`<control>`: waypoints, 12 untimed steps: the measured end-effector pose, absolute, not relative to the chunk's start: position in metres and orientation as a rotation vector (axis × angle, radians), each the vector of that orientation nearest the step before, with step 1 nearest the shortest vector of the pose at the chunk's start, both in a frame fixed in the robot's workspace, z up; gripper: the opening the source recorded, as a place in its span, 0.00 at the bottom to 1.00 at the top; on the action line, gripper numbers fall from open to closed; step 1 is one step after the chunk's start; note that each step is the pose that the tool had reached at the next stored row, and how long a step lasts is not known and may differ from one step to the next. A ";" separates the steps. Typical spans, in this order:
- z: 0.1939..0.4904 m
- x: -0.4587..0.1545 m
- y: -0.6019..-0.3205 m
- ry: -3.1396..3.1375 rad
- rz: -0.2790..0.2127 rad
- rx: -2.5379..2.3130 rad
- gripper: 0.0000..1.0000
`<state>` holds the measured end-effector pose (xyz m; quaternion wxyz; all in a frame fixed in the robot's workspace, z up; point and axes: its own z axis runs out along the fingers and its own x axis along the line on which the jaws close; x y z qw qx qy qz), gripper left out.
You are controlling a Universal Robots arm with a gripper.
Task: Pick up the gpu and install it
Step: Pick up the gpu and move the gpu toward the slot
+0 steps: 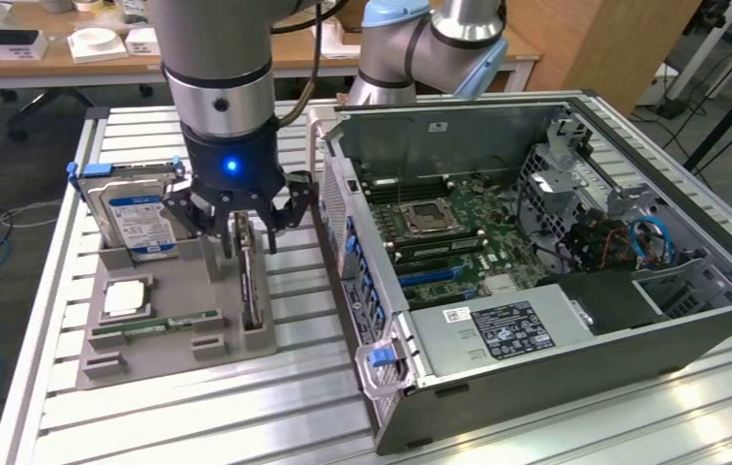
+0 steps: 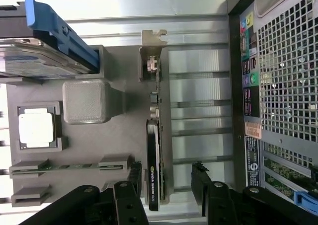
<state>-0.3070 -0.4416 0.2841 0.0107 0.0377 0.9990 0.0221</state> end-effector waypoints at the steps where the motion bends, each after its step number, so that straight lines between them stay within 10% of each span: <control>1: 0.283 -0.307 -0.442 3.117 0.069 0.118 0.53; 12: 0.268 -0.308 -0.439 3.117 0.069 0.118 0.53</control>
